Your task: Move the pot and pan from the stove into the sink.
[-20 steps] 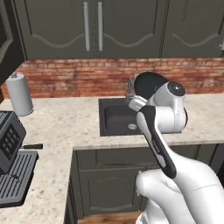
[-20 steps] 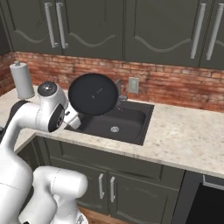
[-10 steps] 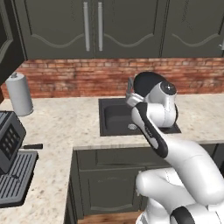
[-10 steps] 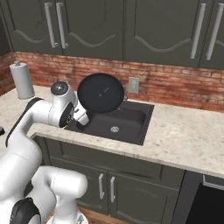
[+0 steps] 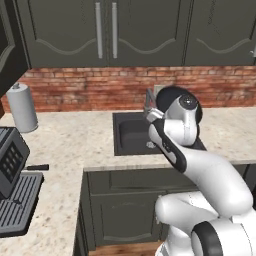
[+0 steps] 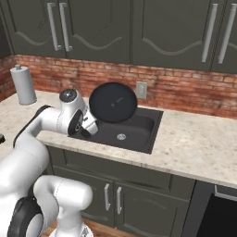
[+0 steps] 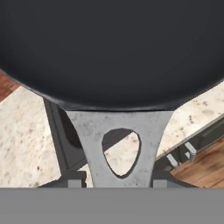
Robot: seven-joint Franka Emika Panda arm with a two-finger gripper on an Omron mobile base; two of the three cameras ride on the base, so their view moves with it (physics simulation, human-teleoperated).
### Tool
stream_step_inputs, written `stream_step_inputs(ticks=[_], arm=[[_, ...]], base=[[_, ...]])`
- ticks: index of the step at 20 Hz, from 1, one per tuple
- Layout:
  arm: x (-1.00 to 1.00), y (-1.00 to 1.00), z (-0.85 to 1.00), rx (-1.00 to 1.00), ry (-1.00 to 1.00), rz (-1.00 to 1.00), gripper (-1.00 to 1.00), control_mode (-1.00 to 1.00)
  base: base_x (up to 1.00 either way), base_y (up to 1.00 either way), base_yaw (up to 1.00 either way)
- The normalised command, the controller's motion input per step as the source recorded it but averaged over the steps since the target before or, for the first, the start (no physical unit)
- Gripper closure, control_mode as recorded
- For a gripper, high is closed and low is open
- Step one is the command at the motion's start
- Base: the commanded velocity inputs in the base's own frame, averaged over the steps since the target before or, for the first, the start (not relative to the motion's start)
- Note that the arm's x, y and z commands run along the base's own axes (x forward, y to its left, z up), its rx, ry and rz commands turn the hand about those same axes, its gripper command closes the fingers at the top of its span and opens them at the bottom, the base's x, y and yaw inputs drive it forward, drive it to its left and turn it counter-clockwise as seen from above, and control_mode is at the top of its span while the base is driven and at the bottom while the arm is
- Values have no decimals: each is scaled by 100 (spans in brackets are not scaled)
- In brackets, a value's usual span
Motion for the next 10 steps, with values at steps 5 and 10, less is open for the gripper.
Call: stream_step_inputs(ticks=[5, 10], arm=[[0, -2, -11, 0, 0, -4, 100, -100], [-7, -2, -5, 0, 1, -2, 100, -100]], base=[[0, 0, 0], [0, 0, 0]])
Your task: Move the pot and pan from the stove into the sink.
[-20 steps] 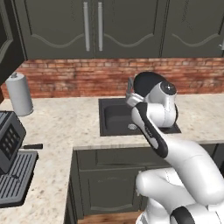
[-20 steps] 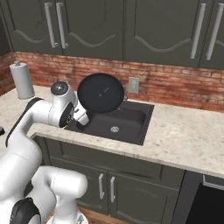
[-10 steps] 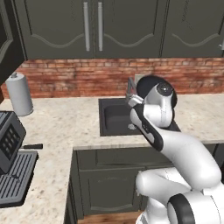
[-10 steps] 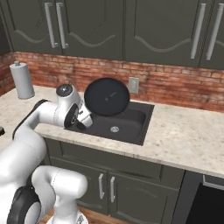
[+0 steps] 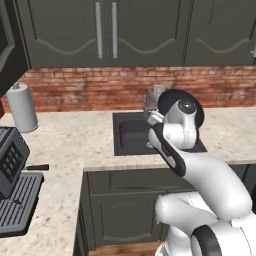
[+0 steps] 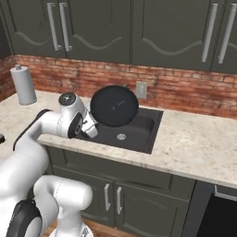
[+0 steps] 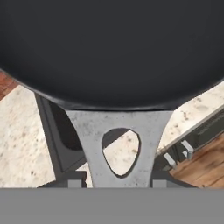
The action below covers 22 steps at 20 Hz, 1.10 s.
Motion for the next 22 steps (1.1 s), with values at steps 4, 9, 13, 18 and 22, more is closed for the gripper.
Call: stream_step_inputs(ticks=[4, 9, 13, 18, 22], arm=[[-22, -19, -12, 5, 8, -6, 100, -100], [-2, -25, -1, 9, 18, -9, 100, -100], [3, -15, 0, 6, 24, -6, 100, -100], [37, -1, 0, 0, 28, -2, 100, -100], [47, 0, -2, -2, 26, -3, 100, -100]], base=[[0, 0, 0], [0, 0, 0], [0, 0, 0], [0, 0, 0], [0, 0, 0]])
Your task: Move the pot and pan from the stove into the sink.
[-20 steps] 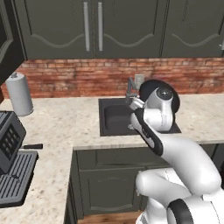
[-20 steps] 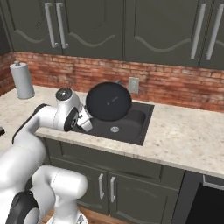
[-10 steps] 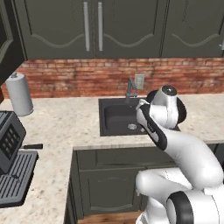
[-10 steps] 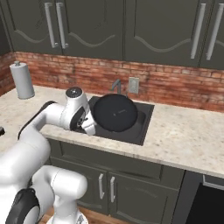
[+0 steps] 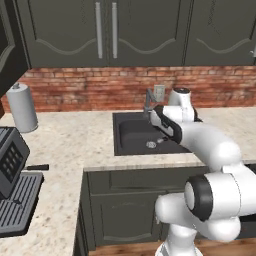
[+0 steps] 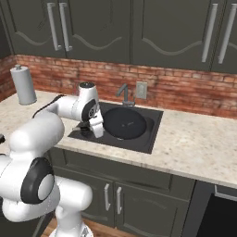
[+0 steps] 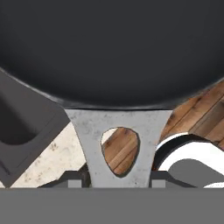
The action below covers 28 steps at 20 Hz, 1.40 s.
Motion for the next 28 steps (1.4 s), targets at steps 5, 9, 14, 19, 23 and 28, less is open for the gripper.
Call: stream_step_inputs(ticks=[5, 9, 14, 19, 23, 28], arm=[[63, 0, -4, -1, 24, -4, 100, -100], [60, 0, -11, -2, 19, -4, 100, -100], [44, 0, -20, -5, 10, -5, 100, -100], [23, 1, -13, -5, 3, -2, 100, -100], [0, 2, 0, 0, 0, 0, 100, -100], [0, 35, -16, 0, 0, 0, 100, -100]], base=[[0, 0, 0], [0, 0, 0], [0, 0, 0], [0, 0, 0], [0, 0, 0], [0, 0, 0]])
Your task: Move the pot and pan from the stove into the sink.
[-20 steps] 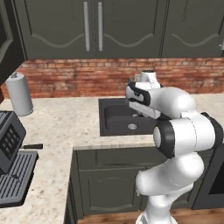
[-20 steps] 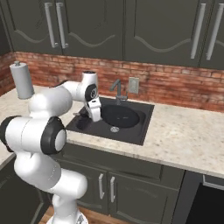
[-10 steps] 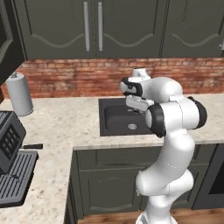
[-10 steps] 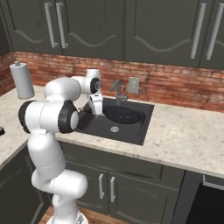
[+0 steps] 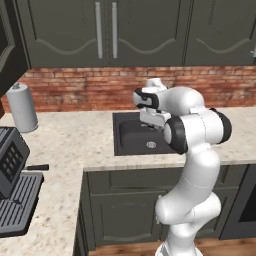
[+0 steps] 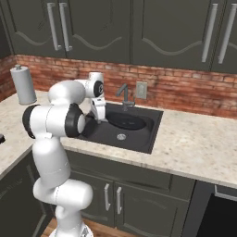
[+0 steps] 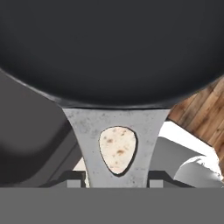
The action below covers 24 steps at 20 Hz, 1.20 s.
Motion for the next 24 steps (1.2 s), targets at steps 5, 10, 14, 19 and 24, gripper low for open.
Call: stream_step_inputs(ticks=[5, 10, 14, 19, 24], arm=[[-7, 38, -14, -3, -2, 0, 100, -100], [0, 0, 0, 0, 0, 0, 100, -100], [0, 0, -27, -2, -2, 0, 100, -100], [0, -1, -33, -8, -9, 0, 100, -100], [7, 0, -28, -9, -10, -1, 100, -100]], base=[[0, 0, 0], [0, 0, 0], [0, 0, 0], [0, 0, 0], [0, 0, 0]])
